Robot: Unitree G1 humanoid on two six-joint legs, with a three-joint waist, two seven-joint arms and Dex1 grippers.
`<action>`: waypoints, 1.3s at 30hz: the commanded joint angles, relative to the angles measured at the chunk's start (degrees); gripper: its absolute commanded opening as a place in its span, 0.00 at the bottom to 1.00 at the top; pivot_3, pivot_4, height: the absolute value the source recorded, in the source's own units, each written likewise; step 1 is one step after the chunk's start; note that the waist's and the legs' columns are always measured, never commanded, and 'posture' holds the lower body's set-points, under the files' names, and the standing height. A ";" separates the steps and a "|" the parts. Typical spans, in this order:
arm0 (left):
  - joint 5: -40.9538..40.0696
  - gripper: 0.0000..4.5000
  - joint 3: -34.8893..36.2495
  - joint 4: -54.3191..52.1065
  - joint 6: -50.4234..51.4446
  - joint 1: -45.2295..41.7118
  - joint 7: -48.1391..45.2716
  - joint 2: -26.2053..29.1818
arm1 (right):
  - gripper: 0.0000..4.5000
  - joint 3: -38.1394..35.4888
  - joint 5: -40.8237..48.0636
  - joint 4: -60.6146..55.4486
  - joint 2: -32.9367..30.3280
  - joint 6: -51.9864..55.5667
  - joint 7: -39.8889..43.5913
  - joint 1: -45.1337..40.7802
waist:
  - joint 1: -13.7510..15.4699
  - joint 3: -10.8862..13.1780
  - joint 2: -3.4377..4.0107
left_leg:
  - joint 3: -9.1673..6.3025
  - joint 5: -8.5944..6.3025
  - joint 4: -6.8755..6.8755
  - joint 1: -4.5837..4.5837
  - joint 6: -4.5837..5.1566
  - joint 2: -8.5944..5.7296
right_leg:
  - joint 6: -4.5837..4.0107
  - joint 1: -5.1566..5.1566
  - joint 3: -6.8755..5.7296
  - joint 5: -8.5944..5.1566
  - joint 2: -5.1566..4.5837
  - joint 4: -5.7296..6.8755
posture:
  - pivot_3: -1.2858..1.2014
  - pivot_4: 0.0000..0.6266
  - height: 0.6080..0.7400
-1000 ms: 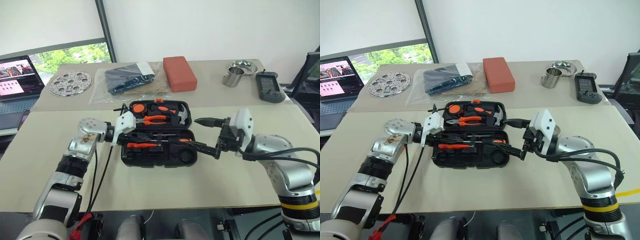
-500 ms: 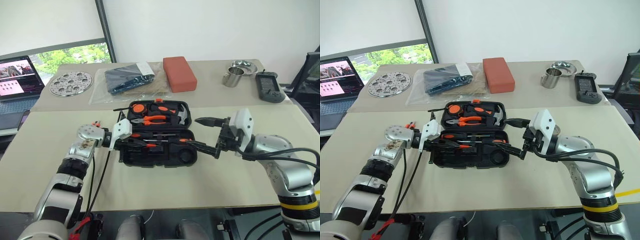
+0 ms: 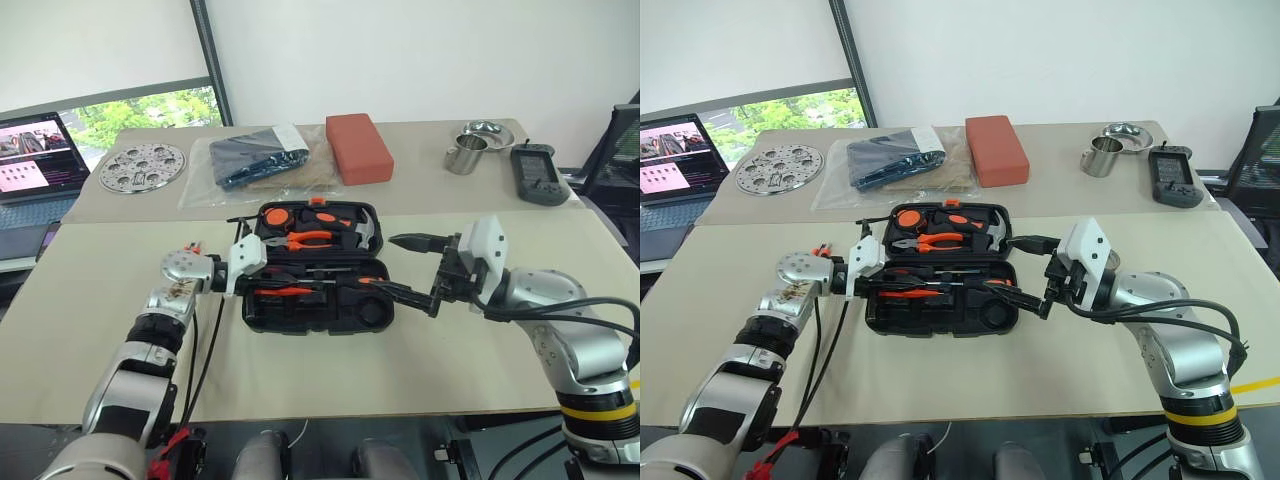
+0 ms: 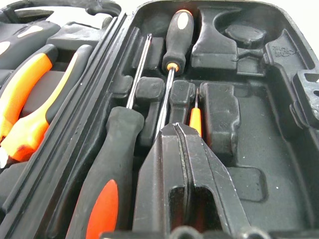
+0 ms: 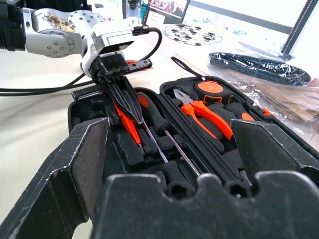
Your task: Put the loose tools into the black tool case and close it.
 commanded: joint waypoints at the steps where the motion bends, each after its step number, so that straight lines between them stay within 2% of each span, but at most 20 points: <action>1: 2.22 0.01 -0.80 1.81 -1.87 1.80 1.35 -0.52 | 1.00 -0.94 1.26 -2.55 -0.21 0.24 -0.36 -0.15 | -0.02 -0.02 0.01 | 0.00 0.00 0.00 0.01 0.00 0.00 | 0.00 0.02 0.00 0.00 0.00 0.00 | 0.52 0.24 1.00; 13: 5.88 0.01 -3.28 3.87 -6.55 4.68 3.28 -0.10 | 1.00 -1.03 1.34 -2.84 -0.09 0.55 -0.55 0.15 | -0.33 -0.12 0.14 | 0.02 -0.07 -0.06 0.48 0.07 0.02 | 0.00 0.49 0.04 0.00 0.01 -0.09 | 0.52 0.24 1.00; 19: 5.80 0.01 -2.02 4.56 -8.61 3.94 7.06 -0.67 | 1.00 -1.19 1.52 -3.08 -0.19 0.61 -0.43 0.49 | -0.23 -0.13 0.16 | 0.01 -0.09 -0.05 0.53 0.11 0.00 | 0.00 0.60 0.03 -0.01 -0.01 -0.13 | 0.52 0.24 1.00; 23: 1.60 0.01 1.67 3.38 -9.47 3.15 8.63 -2.19 | 1.00 -1.30 1.56 -3.09 -0.30 0.56 -0.28 0.82 | -0.12 -0.12 0.14 | -0.01 -0.10 -0.04 0.61 0.12 0.00 | 0.00 0.69 0.01 0.00 -0.04 -0.10 | 0.52 0.24 1.00; 26: -3.99 0.01 4.96 -2.65 -5.38 3.82 5.72 -1.61 | 1.00 -1.46 1.70 -3.22 -0.40 0.63 -0.23 1.14 | -0.13 -0.10 0.11 | -0.02 -0.10 -0.03 0.55 0.12 0.00 | 0.02 0.64 -0.03 0.01 -0.06 -0.05 | 0.52 0.24 1.00; 30: -7.95 0.01 5.64 -11.84 0.50 7.37 1.36 0.55 | 1.00 -1.63 1.75 -3.09 -0.54 0.51 -0.04 1.36 | -0.31 -0.04 0.02 | -0.01 -0.09 -0.05 0.34 0.11 0.01 | 0.02 0.44 -0.01 0.01 -0.02 -0.13 | 0.52 0.24 1.00; 33: -6.53 0.01 4.31 -14.95 0.49 9.59 0.07 2.30 | 1.00 -1.38 1.54 -2.61 -0.37 0.26 0.05 0.97 | -0.16 -0.04 0.02 | -0.01 -0.06 -0.05 0.32 0.06 0.01 | 0.02 0.42 -0.01 0.00 -0.01 -0.17 | 0.52 0.24 1.00; 39: -1.83 0.01 2.86 -9.65 -4.75 9.91 1.92 2.67 | 1.00 -0.82 1.02 -1.44 0.00 -0.42 0.44 -0.15 | -0.06 -0.03 0.01 | -0.01 -0.10 -0.06 0.33 0.13 0.00 | 0.02 0.45 -0.01 0.01 -0.04 -0.21 | 0.52 0.24 1.00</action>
